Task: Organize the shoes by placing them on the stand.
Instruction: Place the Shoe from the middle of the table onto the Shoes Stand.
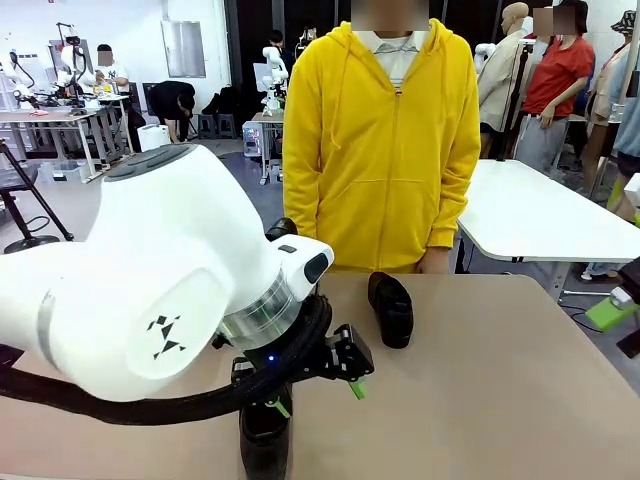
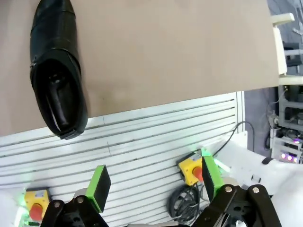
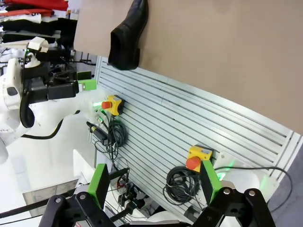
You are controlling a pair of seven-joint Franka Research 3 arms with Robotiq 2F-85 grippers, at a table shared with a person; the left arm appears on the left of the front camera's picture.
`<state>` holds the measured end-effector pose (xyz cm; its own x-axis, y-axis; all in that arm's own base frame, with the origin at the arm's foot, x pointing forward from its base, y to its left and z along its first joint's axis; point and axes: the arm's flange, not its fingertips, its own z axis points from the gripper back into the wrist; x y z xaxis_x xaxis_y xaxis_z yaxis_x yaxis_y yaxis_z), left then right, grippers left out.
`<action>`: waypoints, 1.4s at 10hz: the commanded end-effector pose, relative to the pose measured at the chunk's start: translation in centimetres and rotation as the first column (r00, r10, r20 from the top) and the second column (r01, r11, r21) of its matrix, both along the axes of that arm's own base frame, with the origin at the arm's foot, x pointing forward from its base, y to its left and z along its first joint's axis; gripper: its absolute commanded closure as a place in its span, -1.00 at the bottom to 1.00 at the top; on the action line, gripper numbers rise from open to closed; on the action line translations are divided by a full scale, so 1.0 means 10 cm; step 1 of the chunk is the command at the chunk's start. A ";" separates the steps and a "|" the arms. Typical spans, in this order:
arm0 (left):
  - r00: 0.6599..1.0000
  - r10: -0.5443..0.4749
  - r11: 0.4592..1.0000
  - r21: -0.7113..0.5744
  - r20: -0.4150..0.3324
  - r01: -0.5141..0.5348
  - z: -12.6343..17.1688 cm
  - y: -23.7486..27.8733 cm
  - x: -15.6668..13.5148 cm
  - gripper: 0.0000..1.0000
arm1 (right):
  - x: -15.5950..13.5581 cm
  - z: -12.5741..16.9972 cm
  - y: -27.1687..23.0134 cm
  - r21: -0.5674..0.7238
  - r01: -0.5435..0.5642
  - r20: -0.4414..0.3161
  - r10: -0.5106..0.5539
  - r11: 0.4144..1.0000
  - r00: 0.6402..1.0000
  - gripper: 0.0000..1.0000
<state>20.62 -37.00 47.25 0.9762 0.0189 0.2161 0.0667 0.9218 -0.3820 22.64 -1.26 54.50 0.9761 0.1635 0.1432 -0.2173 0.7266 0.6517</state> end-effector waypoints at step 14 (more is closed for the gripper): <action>0.998 0.047 0.941 0.337 -0.044 -0.029 -1.22 -0.19 1.10 1.00 | 0.00 0.03 -0.02 -0.005 -0.001 -0.005 0.001 1.000 1.000 -1.00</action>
<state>31.33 -37.94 35.06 0.9874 -0.0278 0.1558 0.0401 0.9963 -0.0766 22.67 -1.26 54.49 0.9762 0.1635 0.1423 -0.2168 0.7267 0.6518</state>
